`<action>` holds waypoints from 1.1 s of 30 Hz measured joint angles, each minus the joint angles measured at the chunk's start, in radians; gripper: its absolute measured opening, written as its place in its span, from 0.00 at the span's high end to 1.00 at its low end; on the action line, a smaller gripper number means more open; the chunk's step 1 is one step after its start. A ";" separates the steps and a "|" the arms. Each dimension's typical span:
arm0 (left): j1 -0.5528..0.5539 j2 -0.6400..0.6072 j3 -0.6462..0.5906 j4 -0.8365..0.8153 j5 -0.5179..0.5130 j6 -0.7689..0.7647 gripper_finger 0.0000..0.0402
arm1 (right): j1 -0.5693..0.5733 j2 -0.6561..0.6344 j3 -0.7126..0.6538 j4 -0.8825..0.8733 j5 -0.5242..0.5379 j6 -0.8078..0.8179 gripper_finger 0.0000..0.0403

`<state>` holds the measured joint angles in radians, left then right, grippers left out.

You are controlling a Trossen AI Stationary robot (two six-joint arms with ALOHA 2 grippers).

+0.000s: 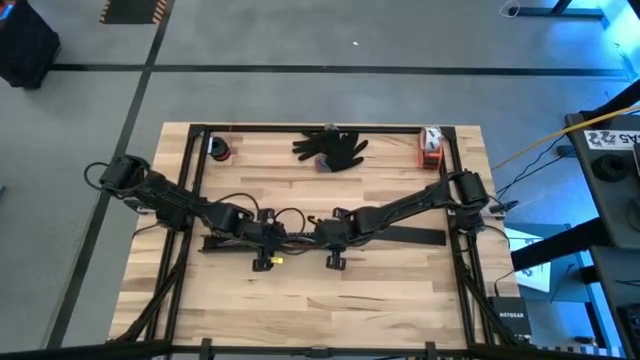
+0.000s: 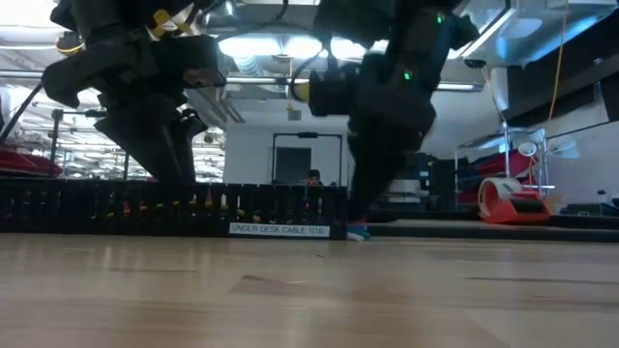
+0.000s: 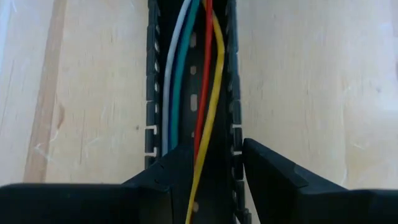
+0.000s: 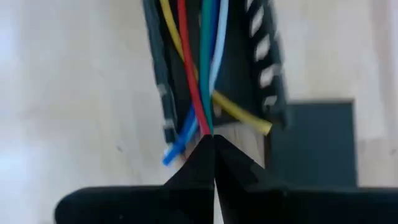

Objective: Ziptie cables
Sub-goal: Close the black cable duct

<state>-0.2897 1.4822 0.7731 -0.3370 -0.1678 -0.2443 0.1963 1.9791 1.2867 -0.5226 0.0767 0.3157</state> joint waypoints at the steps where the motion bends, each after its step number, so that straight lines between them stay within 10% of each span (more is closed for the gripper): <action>1: 0.000 0.000 0.000 0.000 -0.001 0.001 0.67 | 0.000 0.001 0.000 -0.002 -0.002 0.001 1.00; 25: 0.002 -0.010 0.058 -0.049 -0.001 -0.010 0.67 | 0.005 -0.177 -0.008 -0.311 0.074 -0.086 1.00; 33: 0.023 -0.011 0.089 -0.055 -0.012 -0.145 0.67 | -0.134 -0.434 -0.286 -0.021 -0.048 -0.138 0.82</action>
<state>-0.2666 1.4715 0.8619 -0.3916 -0.1794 -0.3894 0.0622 1.5455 1.0012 -0.5439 0.0283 0.1776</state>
